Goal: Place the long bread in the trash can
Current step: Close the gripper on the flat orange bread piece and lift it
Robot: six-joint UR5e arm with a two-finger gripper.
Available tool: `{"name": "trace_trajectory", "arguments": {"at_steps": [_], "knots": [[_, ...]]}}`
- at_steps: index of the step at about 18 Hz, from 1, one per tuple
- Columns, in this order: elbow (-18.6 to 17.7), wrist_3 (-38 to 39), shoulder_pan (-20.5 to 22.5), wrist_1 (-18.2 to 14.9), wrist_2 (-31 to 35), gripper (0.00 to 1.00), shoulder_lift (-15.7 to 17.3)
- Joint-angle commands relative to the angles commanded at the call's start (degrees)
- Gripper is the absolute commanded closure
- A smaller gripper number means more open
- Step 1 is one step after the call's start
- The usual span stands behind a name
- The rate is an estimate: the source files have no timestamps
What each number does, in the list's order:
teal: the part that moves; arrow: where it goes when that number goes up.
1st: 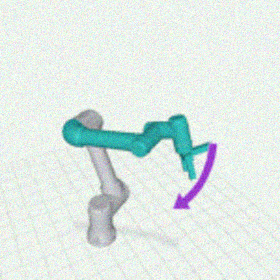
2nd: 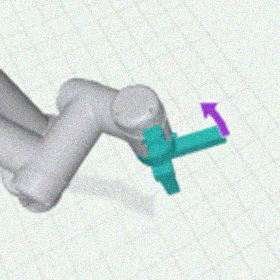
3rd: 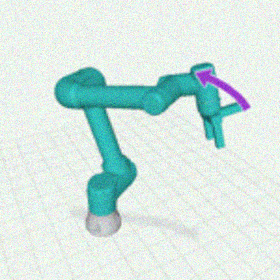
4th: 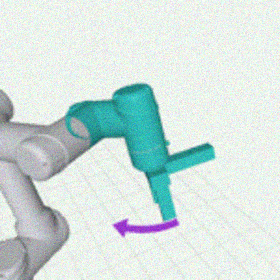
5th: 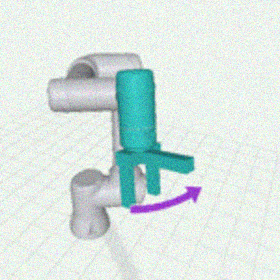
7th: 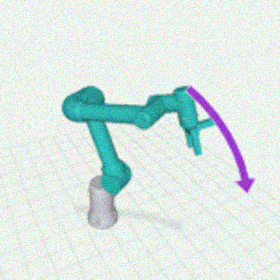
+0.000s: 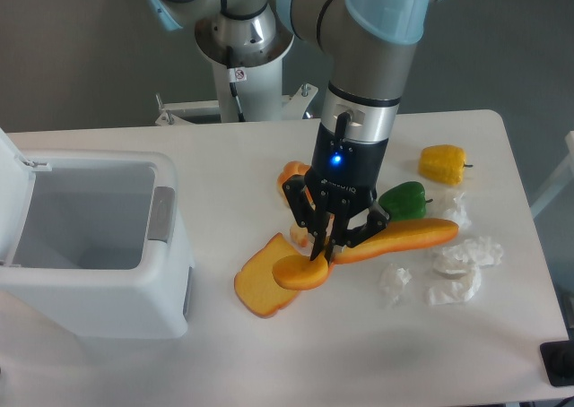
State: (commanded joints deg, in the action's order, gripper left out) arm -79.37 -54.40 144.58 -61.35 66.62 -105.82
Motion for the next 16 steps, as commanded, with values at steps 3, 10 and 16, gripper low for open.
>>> {"name": "trace_trajectory", "arguments": {"at_steps": [3, 10, 16], "knots": [[0.0, -0.1, 0.2, 0.1, -0.1, 0.91, 0.0], [0.4, 0.1, 0.4, 0.1, -1.8, 0.91, 0.0], [1.1, 0.2, 0.3, 0.2, -2.4, 0.91, 0.0]]}}
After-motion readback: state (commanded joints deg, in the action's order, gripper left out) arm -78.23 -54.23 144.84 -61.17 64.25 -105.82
